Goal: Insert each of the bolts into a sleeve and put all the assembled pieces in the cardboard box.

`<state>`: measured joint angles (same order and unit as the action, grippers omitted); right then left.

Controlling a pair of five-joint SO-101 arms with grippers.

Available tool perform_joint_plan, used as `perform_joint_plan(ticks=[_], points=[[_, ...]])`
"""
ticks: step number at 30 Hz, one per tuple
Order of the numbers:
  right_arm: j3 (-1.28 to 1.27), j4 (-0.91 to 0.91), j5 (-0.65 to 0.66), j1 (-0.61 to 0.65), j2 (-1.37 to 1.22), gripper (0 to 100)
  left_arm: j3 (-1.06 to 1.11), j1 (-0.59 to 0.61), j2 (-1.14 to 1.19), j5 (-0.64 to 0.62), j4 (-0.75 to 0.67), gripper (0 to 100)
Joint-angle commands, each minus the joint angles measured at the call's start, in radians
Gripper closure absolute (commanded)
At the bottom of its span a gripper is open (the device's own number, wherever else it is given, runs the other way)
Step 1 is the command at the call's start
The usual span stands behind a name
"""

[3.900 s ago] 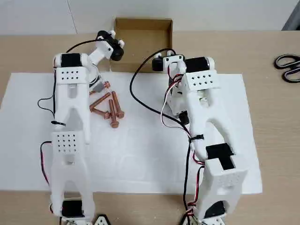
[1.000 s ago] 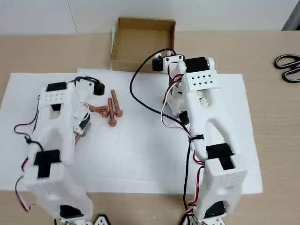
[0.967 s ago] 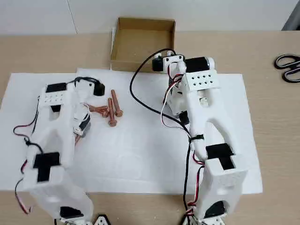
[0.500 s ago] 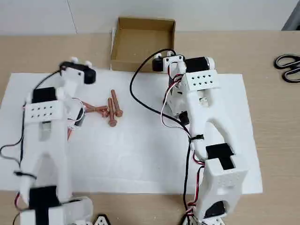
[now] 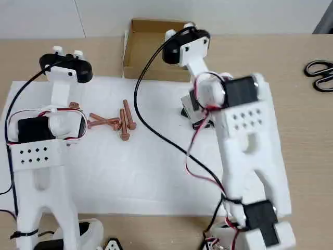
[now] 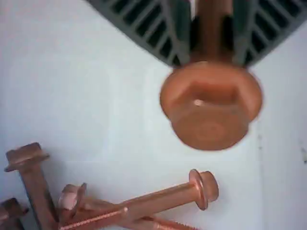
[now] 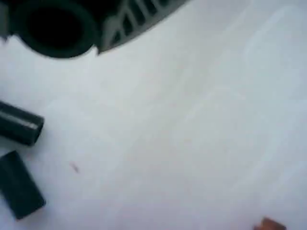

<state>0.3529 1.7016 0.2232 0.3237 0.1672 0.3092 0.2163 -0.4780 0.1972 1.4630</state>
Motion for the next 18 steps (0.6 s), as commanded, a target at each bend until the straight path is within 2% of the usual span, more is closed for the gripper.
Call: perform_joint_plan(ticks=[1, 6, 12, 18], points=[[0.025, -0.001, 0.003, 0.001, 0.134, 99.1, -0.027, 0.005, -0.041, -0.095, 0.034, 100], [0.025, -0.008, 0.003, 0.001, 0.219, 99.1, -0.064, 0.026, -0.041, -0.152, 0.029, 100], [0.006, -0.010, 0.000, 0.005, 0.346, 99.1, -0.096, -0.037, -0.041, -0.152, 0.021, 100], [-0.258, -0.099, 0.009, 0.001, 0.590, 99.1, -0.111, -0.109, -0.041, -0.152, 0.023, 100]])
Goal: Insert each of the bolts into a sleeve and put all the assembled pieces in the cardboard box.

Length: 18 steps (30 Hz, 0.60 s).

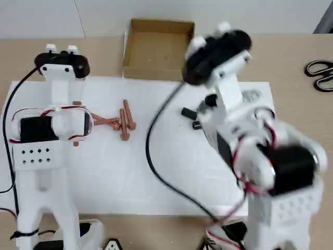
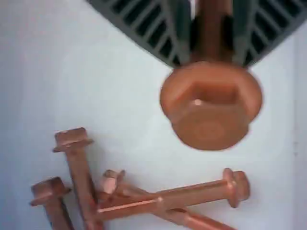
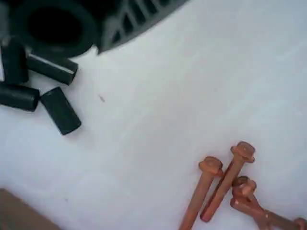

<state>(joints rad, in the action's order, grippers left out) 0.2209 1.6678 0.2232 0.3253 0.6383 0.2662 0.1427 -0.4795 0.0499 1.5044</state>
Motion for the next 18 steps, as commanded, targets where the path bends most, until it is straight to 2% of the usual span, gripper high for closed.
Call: perform_joint_plan(ticks=[1, 5, 9, 13, 18], points=[[-0.196, -0.107, 0.009, -0.001, 0.154, 99.3, -0.074, -0.054, -0.040, -0.005, -0.020, 100], [-0.563, -0.375, 0.011, 0.001, 0.225, 99.5, -0.094, -0.123, -0.040, -0.008, -0.012, 100], [-0.832, -0.533, 0.011, 0.004, 0.291, 99.5, -0.104, -0.144, -0.040, -0.060, -0.008, 100], [-0.933, -0.665, 0.011, -0.001, 0.367, 99.5, -0.105, -0.143, -0.040, -0.115, -0.100, 100], [-0.988, -0.680, 0.000, 0.005, 0.461, 99.5, -0.105, -0.144, -0.040, -0.210, -0.178, 100]])
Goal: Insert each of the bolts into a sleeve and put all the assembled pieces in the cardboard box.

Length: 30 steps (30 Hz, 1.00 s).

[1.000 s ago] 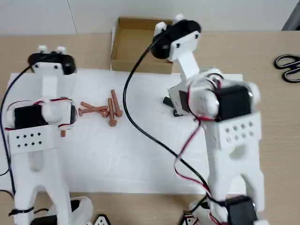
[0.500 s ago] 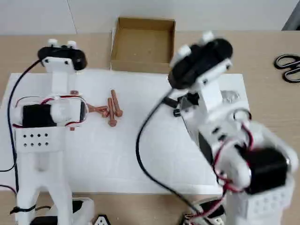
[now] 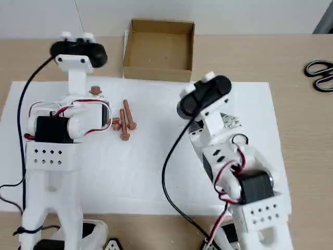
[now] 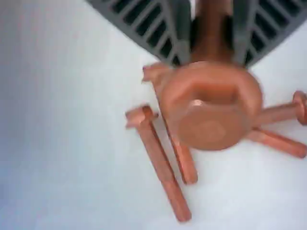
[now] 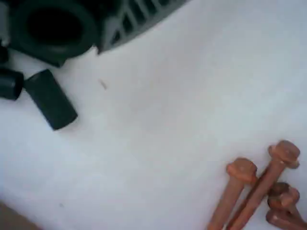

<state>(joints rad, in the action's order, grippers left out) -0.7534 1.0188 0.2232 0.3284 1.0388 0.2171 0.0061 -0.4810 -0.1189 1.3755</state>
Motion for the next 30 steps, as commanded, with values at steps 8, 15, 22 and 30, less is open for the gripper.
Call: perform_joint_plan(ticks=[8, 15, 22, 30], points=[[-0.269, -0.176, -0.170, 0.084, 0.312, 99.4, -0.085, -0.140, -0.043, -0.173, -0.049, 100], [-0.491, -0.245, -0.298, 0.104, 0.553, 99.5, -0.102, -0.199, -0.241, -0.245, -0.137, 100], [-0.591, -0.249, -0.425, 0.131, 0.671, 99.5, 0.110, -0.235, -0.466, -0.242, -0.290, 100], [-0.614, -0.251, -0.425, 0.263, 0.677, 99.5, 0.433, -0.400, -0.551, -0.242, -0.480, 100]])
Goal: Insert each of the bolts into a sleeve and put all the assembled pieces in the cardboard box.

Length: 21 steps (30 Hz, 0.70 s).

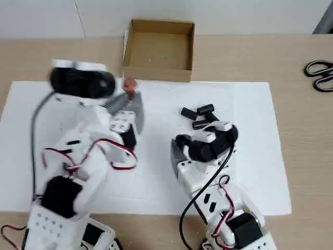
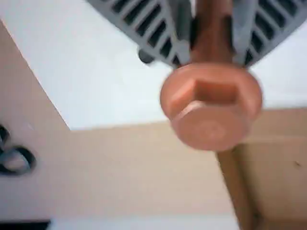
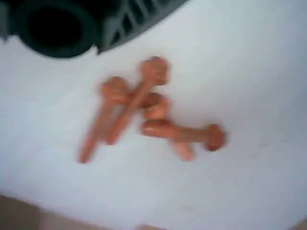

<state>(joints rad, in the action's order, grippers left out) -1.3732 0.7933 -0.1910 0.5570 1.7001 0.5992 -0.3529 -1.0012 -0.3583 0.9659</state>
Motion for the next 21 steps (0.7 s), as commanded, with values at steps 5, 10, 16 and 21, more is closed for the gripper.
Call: perform_joint_plan(ticks=[5, 10, 16, 21], points=[[0.006, -0.022, 0.049, 0.054, 0.016, 99.5, 0.128, -0.123, -0.034, -0.003, -0.150, 100], [-0.011, -0.025, 0.075, 0.082, 0.016, 99.5, 0.142, -0.163, -0.035, -0.006, -0.149, 100], [-0.035, -0.027, 0.078, 0.084, 0.016, 99.5, 0.145, -0.187, -0.035, -0.008, -0.121, 100], [-0.035, -0.028, 0.078, 0.093, 0.016, 99.5, 0.145, -0.207, -0.034, -0.008, -0.117, 100]])
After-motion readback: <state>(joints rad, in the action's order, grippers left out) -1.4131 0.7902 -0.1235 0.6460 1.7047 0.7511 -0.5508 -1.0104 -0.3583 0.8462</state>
